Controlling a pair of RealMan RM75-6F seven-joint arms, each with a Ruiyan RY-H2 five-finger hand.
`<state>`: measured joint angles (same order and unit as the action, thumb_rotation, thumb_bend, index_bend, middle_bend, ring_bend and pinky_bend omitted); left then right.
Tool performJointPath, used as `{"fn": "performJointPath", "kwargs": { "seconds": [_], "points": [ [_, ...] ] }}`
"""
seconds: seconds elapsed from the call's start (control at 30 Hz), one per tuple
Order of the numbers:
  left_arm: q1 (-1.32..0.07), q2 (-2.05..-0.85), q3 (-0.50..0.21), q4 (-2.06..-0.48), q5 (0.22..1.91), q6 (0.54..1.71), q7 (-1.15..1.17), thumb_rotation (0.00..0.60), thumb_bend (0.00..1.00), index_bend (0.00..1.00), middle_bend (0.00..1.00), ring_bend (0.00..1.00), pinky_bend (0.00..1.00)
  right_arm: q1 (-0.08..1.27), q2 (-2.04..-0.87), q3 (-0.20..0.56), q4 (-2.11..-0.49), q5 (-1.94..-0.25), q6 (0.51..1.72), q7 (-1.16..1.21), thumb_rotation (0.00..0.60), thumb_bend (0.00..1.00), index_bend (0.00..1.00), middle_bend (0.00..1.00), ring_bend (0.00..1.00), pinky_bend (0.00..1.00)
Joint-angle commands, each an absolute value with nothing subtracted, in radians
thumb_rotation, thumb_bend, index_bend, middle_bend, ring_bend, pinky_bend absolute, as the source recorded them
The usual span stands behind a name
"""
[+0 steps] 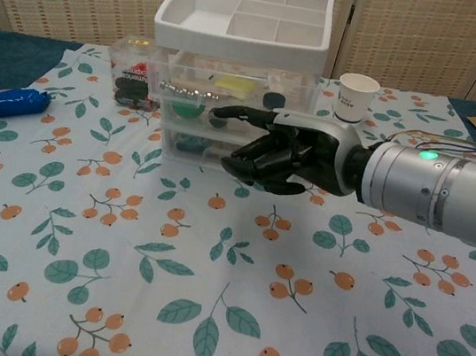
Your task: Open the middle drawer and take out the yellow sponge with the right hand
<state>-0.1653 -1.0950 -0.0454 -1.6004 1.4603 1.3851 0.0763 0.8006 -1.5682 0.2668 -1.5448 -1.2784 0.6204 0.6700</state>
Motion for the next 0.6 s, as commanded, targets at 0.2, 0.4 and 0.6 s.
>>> {"fn": "performJointPath", "kwargs": {
  "seconds": [0.2,0.4,0.6],
  "points": [
    [-0.165,-1.096,-0.043,-1.599,1.462,1.386,0.073,0.600,0.18,0.02,0.00,0.04,0.11,0.739,-1.411,0.224,-1.736,-1.352,0.713,0.589,0.600,0.47,0.00,0.74,0.90,0.96],
    [-0.166,-1.099,-0.042,-1.602,1.465,1.387,0.075,0.600,0.18,0.02,0.00,0.04,0.11,0.719,-1.349,0.238,-1.780,-1.331,0.781,0.507,0.600,0.47,0.00,0.74,0.90,0.96],
    [-0.166,-1.100,-0.040,-1.603,1.468,1.388,0.076,0.600,0.18,0.02,0.00,0.04,0.11,0.722,-1.330,0.242,-1.782,-1.243,0.788,0.419,0.600,0.47,0.00,0.74,0.90,0.96]
  ]
}}
